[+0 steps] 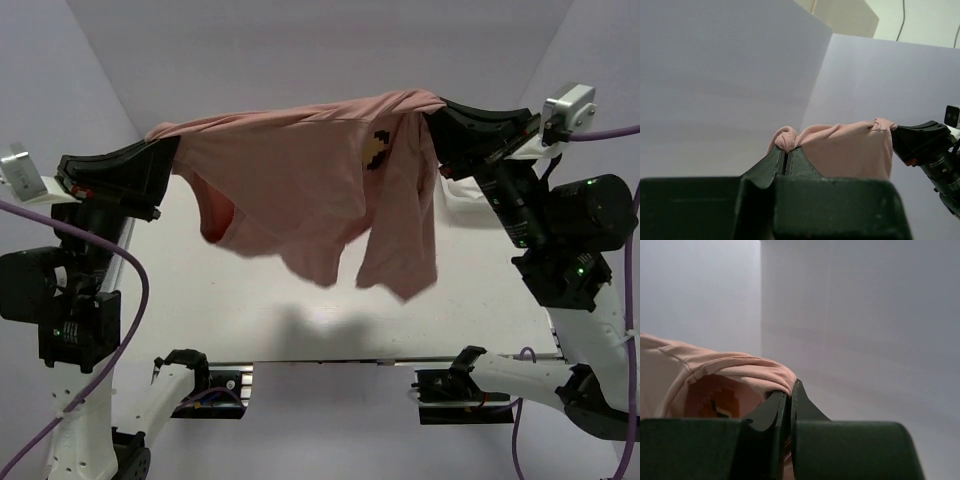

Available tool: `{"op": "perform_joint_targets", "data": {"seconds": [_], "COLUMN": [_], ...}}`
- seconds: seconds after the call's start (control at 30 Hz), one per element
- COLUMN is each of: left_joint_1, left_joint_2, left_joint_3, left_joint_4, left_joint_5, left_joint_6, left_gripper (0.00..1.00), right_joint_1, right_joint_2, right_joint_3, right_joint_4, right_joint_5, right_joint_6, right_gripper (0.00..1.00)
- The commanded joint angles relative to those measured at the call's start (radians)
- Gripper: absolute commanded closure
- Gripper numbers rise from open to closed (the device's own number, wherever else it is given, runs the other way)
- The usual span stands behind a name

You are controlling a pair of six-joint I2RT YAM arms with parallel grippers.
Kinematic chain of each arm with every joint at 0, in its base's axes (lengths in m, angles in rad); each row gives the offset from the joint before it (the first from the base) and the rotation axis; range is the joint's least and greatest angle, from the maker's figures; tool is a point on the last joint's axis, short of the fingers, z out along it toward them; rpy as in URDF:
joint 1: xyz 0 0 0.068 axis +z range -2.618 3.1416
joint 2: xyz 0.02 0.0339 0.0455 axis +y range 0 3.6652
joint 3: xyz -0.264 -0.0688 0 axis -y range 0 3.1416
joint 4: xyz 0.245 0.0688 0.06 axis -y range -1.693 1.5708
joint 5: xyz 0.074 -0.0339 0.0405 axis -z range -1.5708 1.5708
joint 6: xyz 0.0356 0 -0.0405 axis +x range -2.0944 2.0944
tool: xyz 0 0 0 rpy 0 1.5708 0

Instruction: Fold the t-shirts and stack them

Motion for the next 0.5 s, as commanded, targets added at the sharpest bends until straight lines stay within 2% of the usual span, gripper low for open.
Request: {"op": "perform_joint_targets", "data": {"seconds": [0.0, 0.13, 0.2, 0.27, 0.37, 0.4, 0.43, 0.47], "left_joint_1": [0.017, 0.017, 0.017, 0.017, 0.007, 0.007, 0.023, 0.023], "left_joint_2": [0.051, 0.105, 0.152, 0.186, 0.262, 0.334, 0.379, 0.425], "left_joint_3": [0.052, 0.049, 0.023, -0.027, -0.121, -0.143, -0.164, -0.193], "left_joint_4": [0.008, -0.004, -0.004, -0.03, -0.061, -0.092, -0.11, -0.13], "left_joint_5": [0.004, -0.005, -0.025, -0.066, -0.227, -0.308, -0.353, -0.396], "left_joint_6": [0.02, 0.002, 0.001, 0.001, 0.001, -0.009, -0.02, -0.032], "left_gripper": [1.0, 1.0, 1.0, 1.0, 1.0, 1.0, 1.0, 1.0], "right_joint_1": [-0.014, -0.012, -0.014, -0.015, -0.032, -0.055, -0.064, -0.089], "right_joint_2": [-0.019, -0.007, 0.056, 0.093, 0.212, 0.283, 0.321, 0.449], "right_joint_3": [0.066, 0.012, -0.068, -0.12, -0.218, -0.233, -0.249, -0.246], "right_joint_4": [-0.02, 0.055, 0.106, 0.121, 0.197, 0.203, 0.185, 0.166], "right_joint_5": [-0.055, 0.046, 0.189, 0.249, 0.391, 0.426, 0.426, 0.402], "right_joint_6": [0.01, -0.049, -0.085, -0.103, -0.122, -0.085, -0.071, -0.047], "right_gripper": [1.0, 1.0, 1.0, 1.0, 1.0, 1.0, 1.0, 1.0]}}
